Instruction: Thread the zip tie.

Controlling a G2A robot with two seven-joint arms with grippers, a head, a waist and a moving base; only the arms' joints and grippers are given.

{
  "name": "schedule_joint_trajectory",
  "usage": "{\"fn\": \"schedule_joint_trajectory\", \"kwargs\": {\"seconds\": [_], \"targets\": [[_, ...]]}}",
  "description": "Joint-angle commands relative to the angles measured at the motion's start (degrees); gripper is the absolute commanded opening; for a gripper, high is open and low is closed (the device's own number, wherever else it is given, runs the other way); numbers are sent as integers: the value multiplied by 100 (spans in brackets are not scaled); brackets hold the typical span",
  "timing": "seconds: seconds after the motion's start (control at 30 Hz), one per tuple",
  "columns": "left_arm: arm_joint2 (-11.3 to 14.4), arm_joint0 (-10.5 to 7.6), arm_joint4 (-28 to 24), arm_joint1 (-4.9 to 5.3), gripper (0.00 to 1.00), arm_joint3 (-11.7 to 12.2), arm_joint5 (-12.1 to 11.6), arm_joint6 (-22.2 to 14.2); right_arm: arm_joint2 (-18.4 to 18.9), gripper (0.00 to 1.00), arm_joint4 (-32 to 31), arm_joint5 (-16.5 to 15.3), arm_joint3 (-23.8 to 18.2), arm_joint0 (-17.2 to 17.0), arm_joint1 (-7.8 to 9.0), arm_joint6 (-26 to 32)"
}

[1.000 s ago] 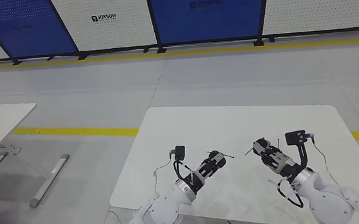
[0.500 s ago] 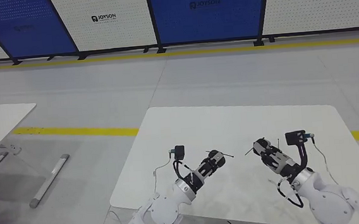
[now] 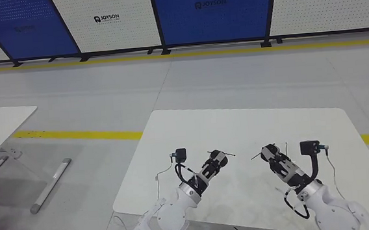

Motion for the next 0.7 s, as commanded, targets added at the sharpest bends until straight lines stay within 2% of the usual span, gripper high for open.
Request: {"fn": "schedule_joint_trajectory", "kwargs": {"seconds": [0.0,0.07,0.23,0.33,0.4,0.67], "targets": [[0,0,0,0,0,0,0,0,0,0,1,0,0,0,0,0],[0,0,0,0,0,0,0,0,-31,0,128,-34,-4,-31,-13,-38],[0,0,0,0,0,0,0,0,-145,0,408,-86,80,-157,-95,-769],[0,0,0,0,0,0,0,0,-258,0,224,116,128,-202,-141,-1125],[0,0,0,0,0,0,0,0,-353,0,120,301,106,-217,-166,-1161],[0,0,0,0,0,0,0,0,-353,0,120,301,106,-217,-166,-1161]]}}
